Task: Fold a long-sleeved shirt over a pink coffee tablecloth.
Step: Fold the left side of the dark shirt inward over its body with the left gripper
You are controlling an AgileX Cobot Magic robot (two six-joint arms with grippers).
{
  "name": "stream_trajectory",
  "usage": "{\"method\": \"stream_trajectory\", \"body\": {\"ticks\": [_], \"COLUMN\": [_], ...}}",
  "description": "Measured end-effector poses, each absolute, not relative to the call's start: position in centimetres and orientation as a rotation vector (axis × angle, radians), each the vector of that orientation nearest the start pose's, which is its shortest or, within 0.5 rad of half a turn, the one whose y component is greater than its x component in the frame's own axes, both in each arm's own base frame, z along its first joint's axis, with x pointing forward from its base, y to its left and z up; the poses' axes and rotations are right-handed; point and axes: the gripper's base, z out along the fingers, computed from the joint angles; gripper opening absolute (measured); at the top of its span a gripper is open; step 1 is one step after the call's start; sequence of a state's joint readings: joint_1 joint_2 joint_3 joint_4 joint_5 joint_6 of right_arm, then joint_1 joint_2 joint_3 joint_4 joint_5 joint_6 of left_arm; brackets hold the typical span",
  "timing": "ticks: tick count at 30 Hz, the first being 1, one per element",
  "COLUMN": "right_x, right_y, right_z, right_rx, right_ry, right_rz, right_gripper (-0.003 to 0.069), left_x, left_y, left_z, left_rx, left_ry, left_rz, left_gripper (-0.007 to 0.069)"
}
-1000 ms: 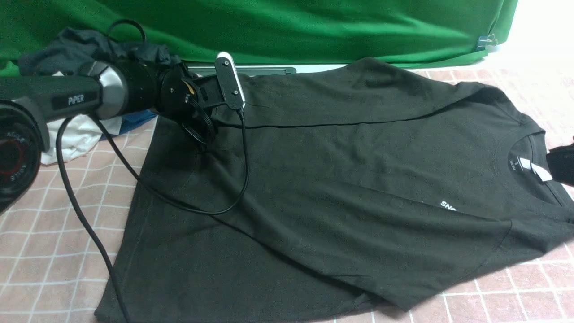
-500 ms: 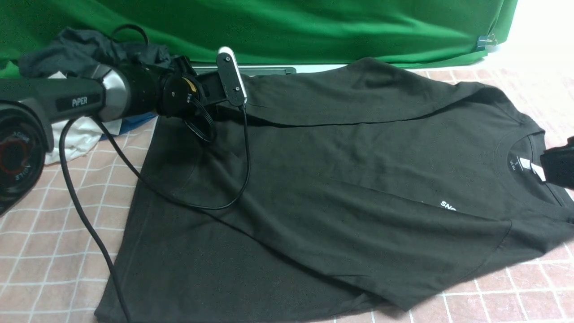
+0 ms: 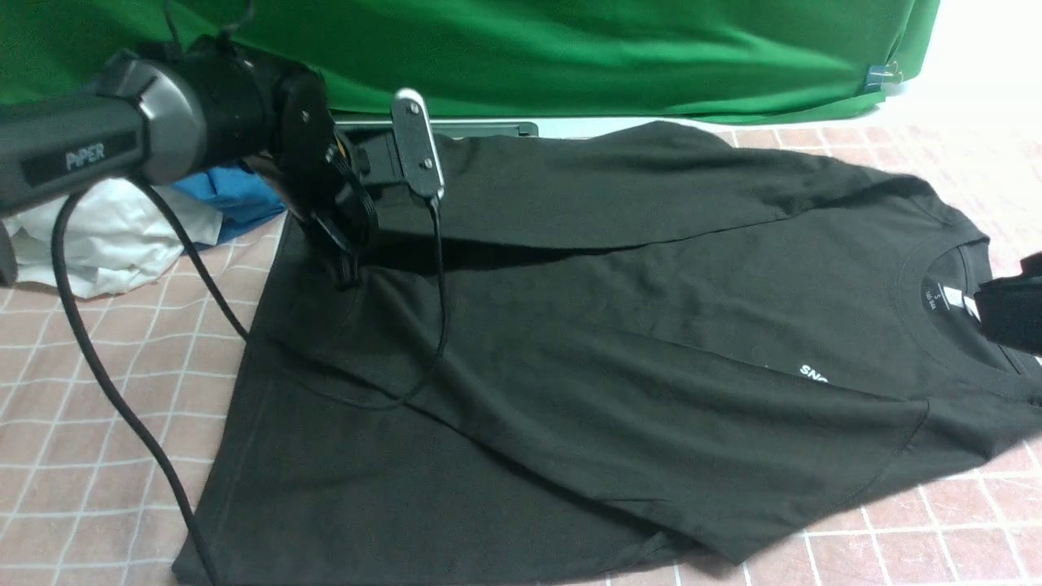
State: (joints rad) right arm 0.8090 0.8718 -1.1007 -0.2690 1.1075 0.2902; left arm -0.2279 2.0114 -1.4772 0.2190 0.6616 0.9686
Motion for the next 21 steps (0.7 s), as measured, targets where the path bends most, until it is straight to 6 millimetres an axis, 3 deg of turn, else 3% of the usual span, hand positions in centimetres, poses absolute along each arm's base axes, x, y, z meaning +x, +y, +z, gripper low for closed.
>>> {"method": "stream_trajectory", "body": {"ticks": [5, 10, 21], "right_x": [11.4, 11.4, 11.6], "right_y": [8.8, 8.8, 9.1], "right_z": [40.1, 40.1, 39.4], "right_rx": [-0.659, -0.666, -0.697], "right_ry": [2.232, 2.232, 2.209], "right_rz": [0.193, 0.189, 0.188], "right_gripper": [0.0234, 0.0234, 0.0234], "left_x": [40.5, 38.8, 36.8], "left_y": [-9.5, -8.9, -8.4], "left_z": [20.0, 20.1, 20.0], "left_rx": [1.675, 1.677, 1.680], "left_ry": [2.177, 2.234, 2.345], "left_rz": [0.485, 0.489, 0.420], "left_gripper": [0.0038, 0.0038, 0.0048]}}
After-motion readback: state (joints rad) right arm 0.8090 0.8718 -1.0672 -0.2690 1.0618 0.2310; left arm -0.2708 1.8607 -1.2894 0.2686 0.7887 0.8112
